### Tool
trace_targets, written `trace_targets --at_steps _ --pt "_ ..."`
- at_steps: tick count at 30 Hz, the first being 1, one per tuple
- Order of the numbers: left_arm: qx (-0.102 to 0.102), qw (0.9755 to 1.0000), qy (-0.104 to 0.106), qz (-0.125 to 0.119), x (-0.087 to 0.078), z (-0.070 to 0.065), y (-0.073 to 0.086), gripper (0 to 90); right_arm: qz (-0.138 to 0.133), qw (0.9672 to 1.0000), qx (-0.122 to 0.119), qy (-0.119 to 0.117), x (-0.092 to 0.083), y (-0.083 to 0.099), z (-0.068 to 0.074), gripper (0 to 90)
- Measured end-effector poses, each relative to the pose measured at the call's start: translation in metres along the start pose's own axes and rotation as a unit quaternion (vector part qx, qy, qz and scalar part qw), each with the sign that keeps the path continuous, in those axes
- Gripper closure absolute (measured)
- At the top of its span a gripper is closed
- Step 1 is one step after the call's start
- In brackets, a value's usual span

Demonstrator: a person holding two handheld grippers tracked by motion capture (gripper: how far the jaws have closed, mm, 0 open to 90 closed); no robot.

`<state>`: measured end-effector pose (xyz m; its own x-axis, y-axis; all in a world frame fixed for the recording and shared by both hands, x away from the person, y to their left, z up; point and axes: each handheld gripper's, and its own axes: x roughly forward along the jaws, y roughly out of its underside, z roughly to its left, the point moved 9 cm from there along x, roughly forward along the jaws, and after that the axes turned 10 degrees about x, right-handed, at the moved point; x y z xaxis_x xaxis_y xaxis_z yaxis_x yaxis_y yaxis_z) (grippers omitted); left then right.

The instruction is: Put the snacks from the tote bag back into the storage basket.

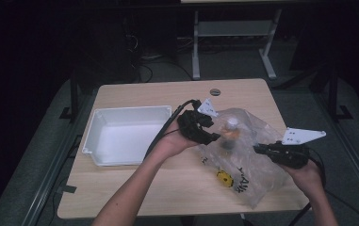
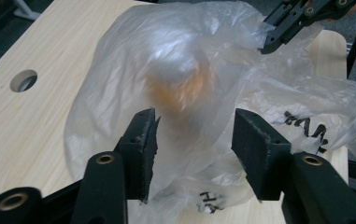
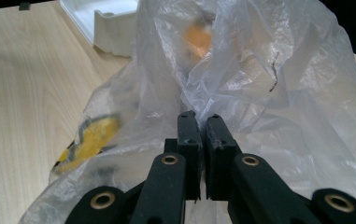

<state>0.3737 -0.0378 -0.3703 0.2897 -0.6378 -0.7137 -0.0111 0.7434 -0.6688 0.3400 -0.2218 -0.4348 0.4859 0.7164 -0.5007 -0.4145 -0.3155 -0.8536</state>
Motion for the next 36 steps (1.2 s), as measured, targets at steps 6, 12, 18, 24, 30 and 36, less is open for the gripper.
trace_targets --at_steps 6,12,18,24,30,36 --pt "0.005 0.9999 0.014 0.001 0.008 -0.008 -0.004 45.8 -0.006 0.9999 -0.01 -0.006 0.004 -0.008 0.007 86.1" --pt "0.007 0.9998 0.019 -0.001 0.016 -0.014 -0.005 45.4 -0.001 0.9997 -0.021 -0.011 0.009 -0.01 0.015 85.8" --pt "0.007 0.9998 0.006 0.02 0.023 -0.009 0.001 45.4 0.002 0.9995 -0.025 -0.02 0.013 -0.01 0.021 85.7" --pt "0.004 0.9989 -0.006 0.046 0.038 -0.004 0.017 54.4 -0.009 0.9993 -0.025 -0.027 0.01 -0.015 0.024 84.9" --pt "0.003 0.9978 -0.015 0.065 0.05 -0.001 0.03 80.2 -0.007 0.9992 -0.027 -0.029 0.011 -0.014 0.025 83.7" --pt "0.001 0.9983 0.003 0.058 0.048 -0.004 0.03 88.2 -0.008 0.9993 -0.024 -0.026 0.01 -0.014 0.023 82.9"
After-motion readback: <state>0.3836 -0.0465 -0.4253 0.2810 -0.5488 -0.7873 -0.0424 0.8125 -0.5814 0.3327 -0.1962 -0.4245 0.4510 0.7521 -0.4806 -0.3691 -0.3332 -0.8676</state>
